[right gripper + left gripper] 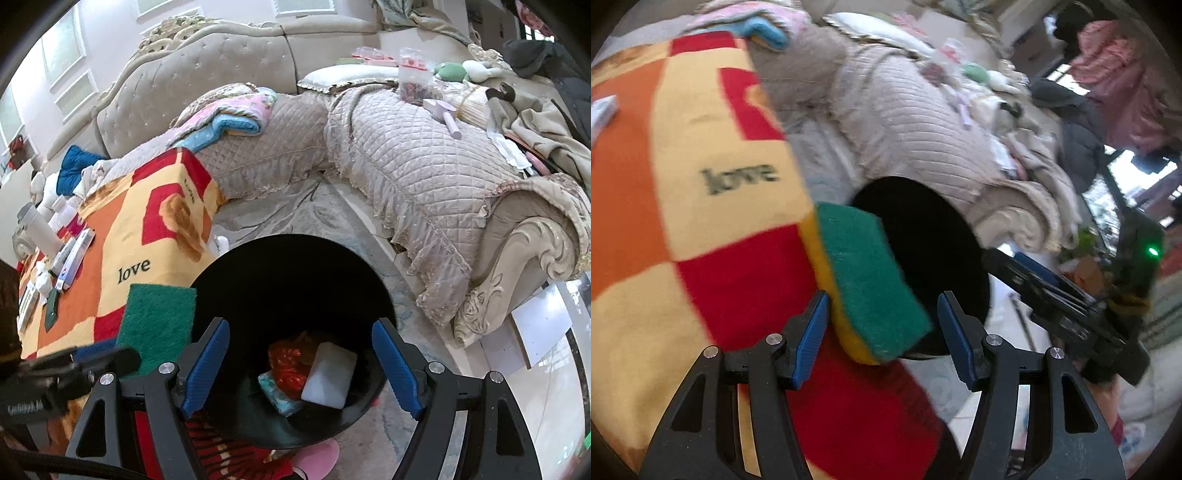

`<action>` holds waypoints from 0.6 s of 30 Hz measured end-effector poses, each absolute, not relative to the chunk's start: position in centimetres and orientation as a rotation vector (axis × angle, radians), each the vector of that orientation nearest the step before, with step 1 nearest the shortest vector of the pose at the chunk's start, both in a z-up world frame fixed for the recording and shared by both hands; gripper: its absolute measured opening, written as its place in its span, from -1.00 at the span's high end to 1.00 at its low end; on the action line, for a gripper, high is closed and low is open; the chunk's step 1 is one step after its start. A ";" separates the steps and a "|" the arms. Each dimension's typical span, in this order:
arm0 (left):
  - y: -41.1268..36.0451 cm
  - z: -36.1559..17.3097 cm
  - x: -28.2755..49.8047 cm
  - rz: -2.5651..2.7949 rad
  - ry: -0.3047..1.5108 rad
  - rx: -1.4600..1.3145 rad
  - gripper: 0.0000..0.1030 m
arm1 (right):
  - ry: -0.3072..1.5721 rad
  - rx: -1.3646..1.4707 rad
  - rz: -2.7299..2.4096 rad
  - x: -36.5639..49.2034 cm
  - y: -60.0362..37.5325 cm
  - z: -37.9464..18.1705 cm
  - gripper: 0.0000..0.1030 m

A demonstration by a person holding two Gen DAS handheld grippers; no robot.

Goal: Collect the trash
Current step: 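Open the right tool to drop the white sponge while the left tool releases the green sponge, then grasp the white-blue medicine box with the left tool while the right tool grasps the dark green pouch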

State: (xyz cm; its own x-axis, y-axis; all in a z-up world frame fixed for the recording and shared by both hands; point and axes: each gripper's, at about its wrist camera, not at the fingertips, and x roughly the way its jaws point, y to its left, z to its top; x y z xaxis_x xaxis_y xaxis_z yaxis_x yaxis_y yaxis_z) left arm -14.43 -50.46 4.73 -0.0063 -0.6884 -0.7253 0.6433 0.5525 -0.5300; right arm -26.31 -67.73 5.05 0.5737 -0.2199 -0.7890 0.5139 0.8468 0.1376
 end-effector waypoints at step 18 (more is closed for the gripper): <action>-45.7 5.5 -14.4 -0.900 1.091 0.091 -0.15 | 0.882 0.377 -0.386 -24.8 -65.2 4.5 -0.54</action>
